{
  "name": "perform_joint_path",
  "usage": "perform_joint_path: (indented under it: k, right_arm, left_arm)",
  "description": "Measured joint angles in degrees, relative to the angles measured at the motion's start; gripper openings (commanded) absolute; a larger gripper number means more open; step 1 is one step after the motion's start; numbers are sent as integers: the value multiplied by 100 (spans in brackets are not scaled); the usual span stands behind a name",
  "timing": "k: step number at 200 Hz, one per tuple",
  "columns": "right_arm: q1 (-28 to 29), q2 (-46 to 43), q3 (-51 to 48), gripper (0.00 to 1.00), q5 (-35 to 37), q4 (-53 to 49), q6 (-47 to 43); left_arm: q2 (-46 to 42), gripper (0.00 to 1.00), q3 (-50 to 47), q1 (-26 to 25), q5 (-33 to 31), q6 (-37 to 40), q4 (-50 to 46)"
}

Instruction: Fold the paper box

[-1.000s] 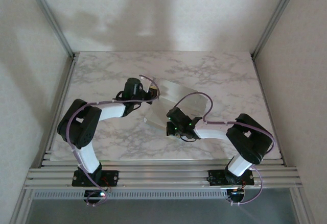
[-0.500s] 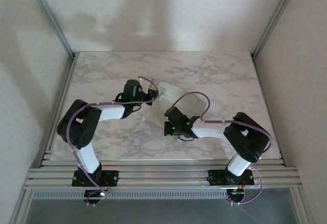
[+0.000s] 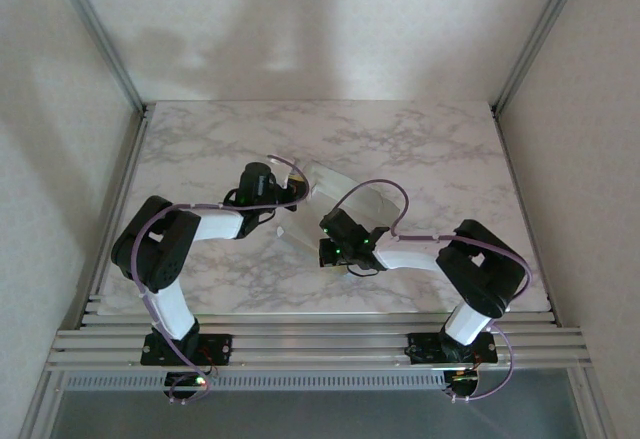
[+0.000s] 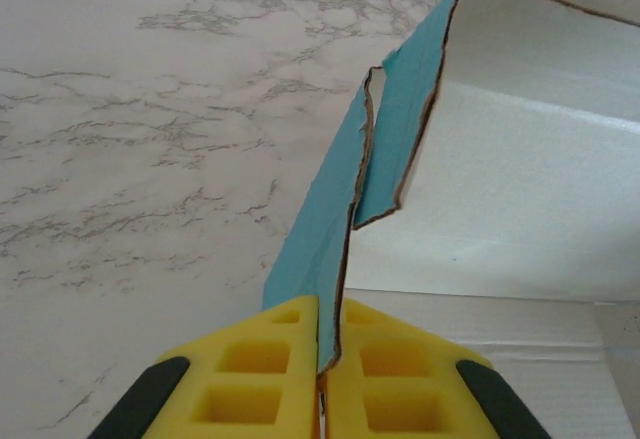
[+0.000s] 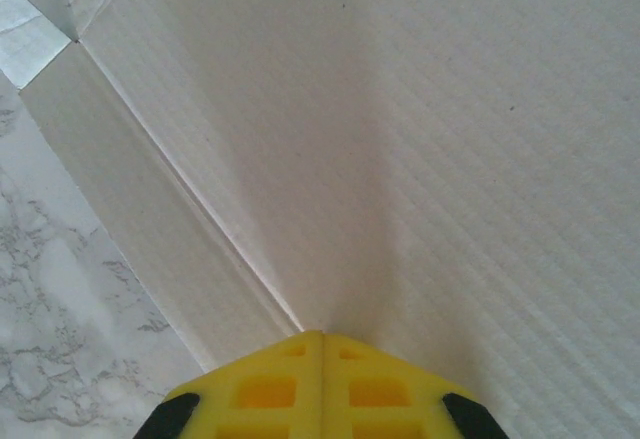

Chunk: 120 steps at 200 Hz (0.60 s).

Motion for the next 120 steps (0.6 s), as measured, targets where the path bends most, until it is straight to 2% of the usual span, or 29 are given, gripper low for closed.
perform_joint_path:
  k: [73, 120]
  right_arm:
    - [-50, -925, 520, 0, -295, -715, -612]
    - [-863, -1670, 1248, 11, -728, -1379, -1130]
  left_arm:
    - [0, 9, -52, -2, 2, 63, 94]
    - [0, 10, -52, -4, 7, 151, 81]
